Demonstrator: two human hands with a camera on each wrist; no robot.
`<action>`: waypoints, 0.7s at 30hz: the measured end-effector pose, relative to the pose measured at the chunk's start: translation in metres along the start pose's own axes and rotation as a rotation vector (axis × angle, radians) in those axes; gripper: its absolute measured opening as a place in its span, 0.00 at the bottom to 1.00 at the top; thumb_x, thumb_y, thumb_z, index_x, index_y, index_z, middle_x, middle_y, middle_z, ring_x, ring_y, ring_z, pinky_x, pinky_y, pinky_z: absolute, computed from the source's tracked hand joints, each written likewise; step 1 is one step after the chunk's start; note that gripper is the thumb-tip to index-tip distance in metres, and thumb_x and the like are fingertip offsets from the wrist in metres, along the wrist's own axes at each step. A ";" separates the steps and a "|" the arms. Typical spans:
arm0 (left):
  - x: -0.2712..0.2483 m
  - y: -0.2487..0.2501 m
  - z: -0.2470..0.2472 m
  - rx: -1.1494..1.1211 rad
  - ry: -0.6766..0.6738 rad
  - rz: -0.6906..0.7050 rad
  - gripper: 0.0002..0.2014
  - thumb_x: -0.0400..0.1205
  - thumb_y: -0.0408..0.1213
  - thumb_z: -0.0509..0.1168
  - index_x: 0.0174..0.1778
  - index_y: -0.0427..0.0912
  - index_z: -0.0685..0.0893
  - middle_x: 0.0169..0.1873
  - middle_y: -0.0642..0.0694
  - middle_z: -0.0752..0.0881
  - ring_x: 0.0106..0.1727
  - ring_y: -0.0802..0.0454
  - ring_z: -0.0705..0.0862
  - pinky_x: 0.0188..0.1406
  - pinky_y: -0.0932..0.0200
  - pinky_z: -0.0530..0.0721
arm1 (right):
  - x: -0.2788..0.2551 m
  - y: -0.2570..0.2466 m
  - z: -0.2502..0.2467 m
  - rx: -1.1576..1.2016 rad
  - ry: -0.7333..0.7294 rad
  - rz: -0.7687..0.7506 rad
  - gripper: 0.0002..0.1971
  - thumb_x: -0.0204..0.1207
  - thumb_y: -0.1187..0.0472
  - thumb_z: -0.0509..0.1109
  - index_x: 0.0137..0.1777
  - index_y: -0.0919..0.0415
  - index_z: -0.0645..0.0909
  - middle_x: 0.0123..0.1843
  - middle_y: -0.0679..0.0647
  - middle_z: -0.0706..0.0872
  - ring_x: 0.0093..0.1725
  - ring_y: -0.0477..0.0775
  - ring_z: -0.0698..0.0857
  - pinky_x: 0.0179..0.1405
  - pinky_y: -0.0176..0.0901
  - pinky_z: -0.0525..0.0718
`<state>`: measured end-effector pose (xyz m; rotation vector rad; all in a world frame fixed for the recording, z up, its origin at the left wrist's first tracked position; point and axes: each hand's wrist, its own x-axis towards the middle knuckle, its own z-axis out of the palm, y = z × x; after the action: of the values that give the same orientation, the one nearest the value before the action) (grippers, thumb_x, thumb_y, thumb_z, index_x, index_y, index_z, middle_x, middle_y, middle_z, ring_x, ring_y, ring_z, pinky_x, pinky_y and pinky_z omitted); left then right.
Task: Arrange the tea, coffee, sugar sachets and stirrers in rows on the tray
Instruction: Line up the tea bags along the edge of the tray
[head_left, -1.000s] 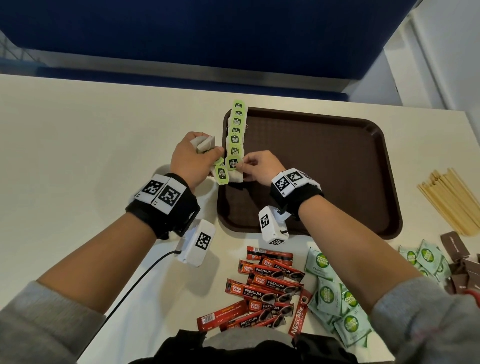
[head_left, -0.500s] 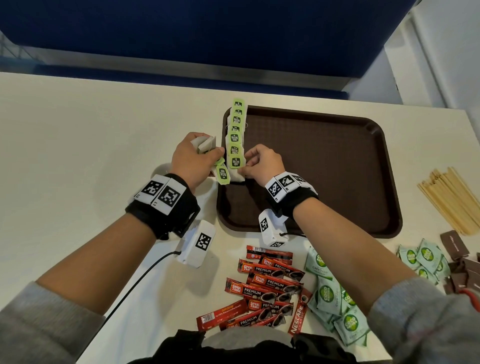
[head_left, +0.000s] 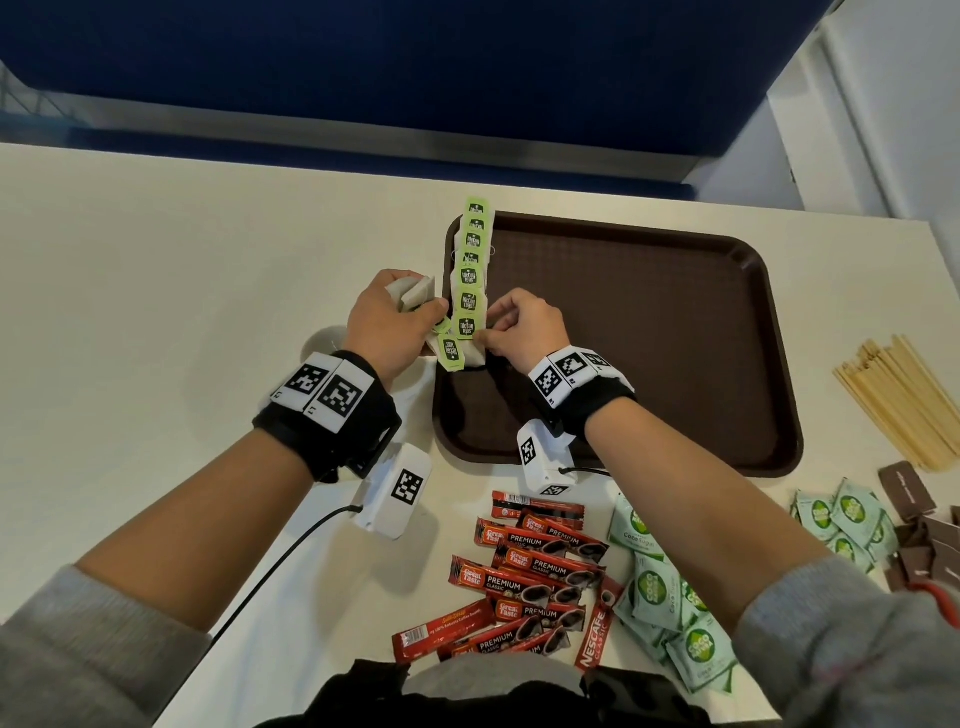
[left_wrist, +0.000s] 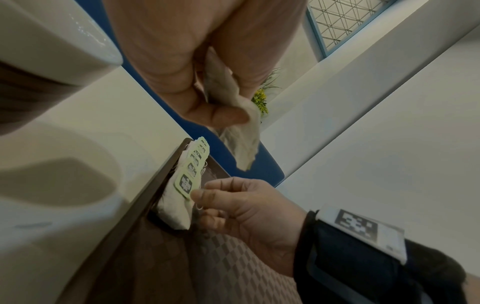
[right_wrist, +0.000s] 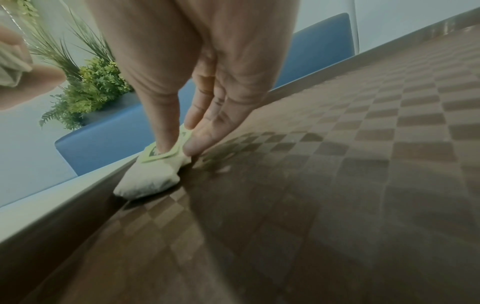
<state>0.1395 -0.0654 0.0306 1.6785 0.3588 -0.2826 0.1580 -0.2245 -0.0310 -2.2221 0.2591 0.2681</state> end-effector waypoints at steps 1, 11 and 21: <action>-0.001 0.000 0.000 -0.002 -0.002 -0.001 0.11 0.65 0.45 0.71 0.39 0.53 0.77 0.45 0.41 0.82 0.53 0.33 0.86 0.52 0.32 0.85 | 0.000 -0.001 -0.001 0.017 0.010 -0.005 0.11 0.66 0.59 0.80 0.43 0.56 0.80 0.36 0.53 0.85 0.37 0.51 0.85 0.43 0.43 0.86; -0.006 -0.003 0.004 -0.038 0.026 -0.011 0.15 0.70 0.39 0.74 0.46 0.50 0.74 0.46 0.40 0.82 0.45 0.43 0.84 0.50 0.40 0.88 | -0.018 -0.025 -0.018 0.324 -0.399 -0.011 0.10 0.76 0.54 0.71 0.46 0.62 0.84 0.38 0.52 0.86 0.36 0.45 0.84 0.37 0.35 0.85; -0.003 -0.012 0.003 -0.140 0.013 -0.044 0.13 0.80 0.24 0.65 0.55 0.40 0.69 0.54 0.38 0.79 0.46 0.50 0.84 0.31 0.59 0.89 | -0.011 -0.021 -0.026 0.438 -0.403 -0.088 0.10 0.75 0.72 0.70 0.49 0.57 0.82 0.46 0.57 0.85 0.45 0.50 0.85 0.47 0.43 0.86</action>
<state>0.1323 -0.0675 0.0204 1.5368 0.4168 -0.2729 0.1556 -0.2313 0.0040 -1.6981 -0.0031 0.5464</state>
